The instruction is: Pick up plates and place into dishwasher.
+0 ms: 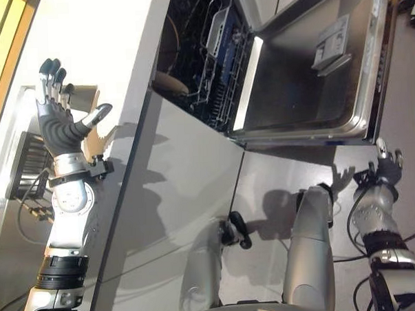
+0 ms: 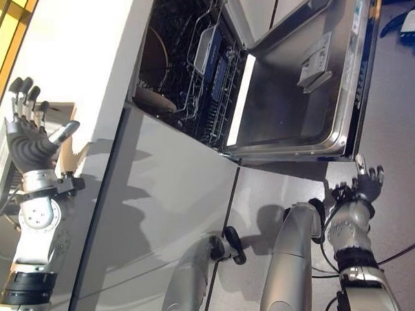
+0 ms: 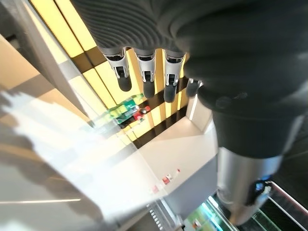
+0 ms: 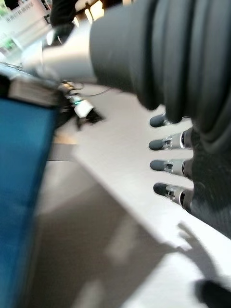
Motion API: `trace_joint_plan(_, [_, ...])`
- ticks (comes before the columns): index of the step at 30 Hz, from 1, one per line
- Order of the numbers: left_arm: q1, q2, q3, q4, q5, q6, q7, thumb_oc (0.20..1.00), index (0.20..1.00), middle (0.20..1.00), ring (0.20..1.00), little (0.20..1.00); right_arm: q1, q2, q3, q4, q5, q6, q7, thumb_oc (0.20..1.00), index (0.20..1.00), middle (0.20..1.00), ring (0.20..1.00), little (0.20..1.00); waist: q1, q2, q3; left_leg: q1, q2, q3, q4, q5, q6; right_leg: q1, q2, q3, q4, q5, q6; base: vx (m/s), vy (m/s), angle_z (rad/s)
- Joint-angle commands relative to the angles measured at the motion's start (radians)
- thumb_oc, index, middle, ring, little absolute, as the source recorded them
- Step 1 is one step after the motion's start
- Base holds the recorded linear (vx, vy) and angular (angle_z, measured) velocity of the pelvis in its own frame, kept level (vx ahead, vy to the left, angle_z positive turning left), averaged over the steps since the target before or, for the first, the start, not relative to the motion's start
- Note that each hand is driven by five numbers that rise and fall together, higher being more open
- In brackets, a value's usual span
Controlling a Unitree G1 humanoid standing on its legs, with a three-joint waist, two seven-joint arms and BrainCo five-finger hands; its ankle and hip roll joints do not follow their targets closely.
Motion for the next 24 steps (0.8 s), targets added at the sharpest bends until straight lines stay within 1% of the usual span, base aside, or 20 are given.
trace_joint_plan(1, [-0.003,-0.09,-0.055,0.016,-0.038,-0.029,-0.016,1.0,1.0,1.0,1.0,1.0,-0.143,-0.069,0.087,-0.025,-0.038,0.067,0.182,1.0,1.0,1.0,1.0,1.0,-0.006,0.067,0.095,-0.098,-0.004,-0.045,0.071,0.015,0.028,0.021,0.01,0.021,0.158,-0.138,-0.101,0.01,-0.051,0.13])
trace_joint_plan(3, [-0.002,-0.087,-0.053,0.014,-0.04,-0.029,-0.022,1.0,1.0,1.0,1.0,1.0,-0.163,-0.079,0.116,-0.059,-0.074,0.053,0.234,1.0,1.0,1.0,1.0,1.0,0.0,0.065,0.095,-0.12,-0.004,-0.047,0.089,0.013,0.032,-0.001,0.012,0.024,0.177,-0.142,-0.103,-0.01,-0.063,0.06])
trace_joint_plan(5, [-0.011,-0.084,-0.056,0.024,-0.039,-0.031,-0.026,1.0,1.0,1.0,1.0,1.0,-0.181,-0.079,0.143,-0.098,-0.089,0.059,0.289,1.0,1.0,1.0,1.0,1.0,0.004,0.06,0.095,-0.133,-0.005,-0.051,0.096,0.013,0.035,-0.015,0.014,0.023,0.187,-0.14,-0.102,-0.01,-0.062,0.04])
trace_joint_plan(9, [-0.027,-0.078,-0.049,0.043,-0.052,-0.025,-0.036,1.0,1.0,1.0,1.0,1.0,-0.224,-0.081,0.192,-0.206,-0.167,0.06,0.314,1.0,1.0,1.0,1.0,1.0,0.008,0.051,0.095,-0.141,-0.004,-0.057,0.1,0.02,0.032,-0.021,0.019,0.02,0.195,-0.137,-0.1,0.01,-0.013,-0.03])
trace_joint_plan(12, [-0.023,-0.076,-0.036,0.052,-0.063,-0.03,-0.052,1.0,1.0,1.0,1.0,1.0,-0.227,-0.079,0.213,-0.306,-0.218,0.089,0.34,1.0,1.0,1.0,1.0,1.0,0.01,0.042,0.095,-0.126,-0.003,-0.062,0.076,0.033,0.029,-0.005,0.023,0.013,0.176,-0.126,-0.097,0.02,0.004,-0.05])
trace_joint_plan(14, [-0.022,-0.077,-0.03,0.052,-0.067,-0.029,-0.052,1.0,1.0,1.0,1.0,1.0,-0.219,-0.072,0.232,-0.378,-0.26,0.105,0.334,1.0,1.0,1.0,1.0,1.0,0.012,0.033,0.095,-0.108,0.0,-0.066,0.047,0.047,0.025,0.016,0.024,0.005,0.151,-0.116,-0.095,0.04,0.029,-0.01])
trace_joint_plan(19, [-0.019,-0.078,-0.002,0.046,-0.081,-0.014,-0.074,1.0,1.0,1.0,1.0,1.0,-0.188,-0.052,0.26,-0.511,-0.332,0.155,0.377,1.0,1.0,1.0,1.0,1.0,0.022,0.008,0.095,-0.04,0.0,-0.079,-0.045,0.083,0.021,0.099,0.027,-0.028,0.066,-0.088,-0.09,0.03,0.016,0.03])
trace_joint_plan(22, [-0.028,-0.078,0.001,0.049,-0.086,0.0,-0.08,1.0,1.0,1.0,1.0,1.0,-0.186,-0.038,0.301,-0.582,-0.361,0.177,0.397,1.0,1.0,1.0,1.0,1.0,0.035,-0.013,0.095,0.021,0.004,-0.087,-0.108,0.105,0.018,0.174,0.018,-0.053,0.003,-0.066,-0.085,0.06,0.012,0.03])
trace_joint_plan(24, [-0.03,-0.079,0.003,0.046,-0.085,0.007,-0.079,1.0,1.0,1.0,1.0,1.0,-0.183,-0.029,0.313,-0.606,-0.372,0.182,0.411,1.0,1.0,1.0,1.0,1.0,0.04,-0.02,0.095,0.051,0.005,-0.091,-0.135,0.113,0.018,0.211,0.013,-0.065,-0.027,-0.058,-0.082,0.08,0.009,0.04])
